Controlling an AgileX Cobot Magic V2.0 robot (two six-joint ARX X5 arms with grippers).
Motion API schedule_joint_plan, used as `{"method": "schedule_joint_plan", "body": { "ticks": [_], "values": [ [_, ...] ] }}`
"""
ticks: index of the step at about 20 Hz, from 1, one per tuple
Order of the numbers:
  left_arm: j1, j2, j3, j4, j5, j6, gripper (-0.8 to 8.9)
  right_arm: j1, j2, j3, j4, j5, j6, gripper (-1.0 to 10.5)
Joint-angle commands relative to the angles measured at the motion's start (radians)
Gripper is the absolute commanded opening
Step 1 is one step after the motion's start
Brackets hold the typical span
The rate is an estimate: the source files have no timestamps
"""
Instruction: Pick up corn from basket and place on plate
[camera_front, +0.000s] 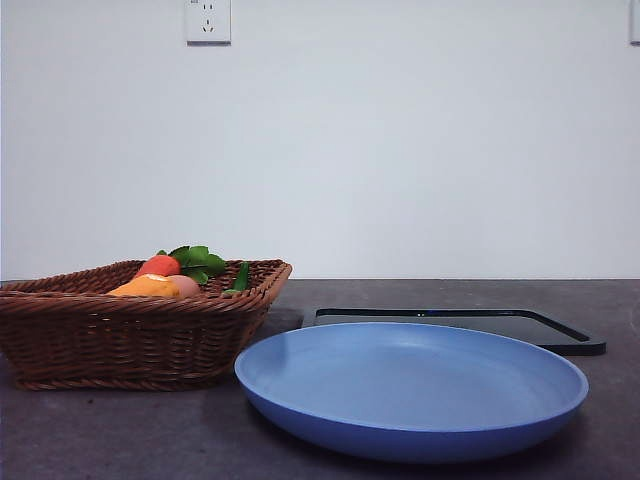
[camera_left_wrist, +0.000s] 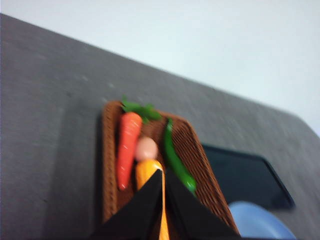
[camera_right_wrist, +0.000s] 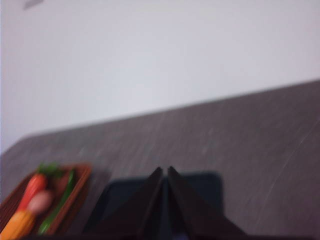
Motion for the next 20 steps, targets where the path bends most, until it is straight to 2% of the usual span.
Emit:
{"method": "schedule_joint_plan", "body": {
  "ticks": [1, 6, 11, 16, 18, 20],
  "values": [
    [0.002, 0.064, 0.066, -0.07, 0.068, 0.113, 0.07, 0.001, 0.079, 0.074, -0.101, -0.077, -0.073, 0.0],
    [0.0, 0.15, 0.124, -0.19, 0.166, 0.199, 0.07, 0.022, 0.204, 0.161, -0.272, -0.206, -0.172, 0.0],
    [-0.008, 0.203, 0.128, -0.262, 0.209, 0.239, 0.07, 0.065, 0.293, 0.201, -0.398, -0.211, -0.245, 0.0],
    [-0.021, 0.216, 0.128, -0.279, 0.209, 0.254, 0.13, 0.1, 0.341, 0.201, -0.427, -0.202, -0.251, 0.0],
    [-0.021, 0.217, 0.128, -0.279, 0.209, 0.256, 0.95, 0.102, 0.353, 0.201, -0.42, -0.196, -0.242, 0.5],
    [-0.021, 0.217, 0.128, -0.279, 0.209, 0.256, 2.61, 0.102, 0.359, 0.201, -0.416, -0.195, -0.235, 2.4]
  ]
}}
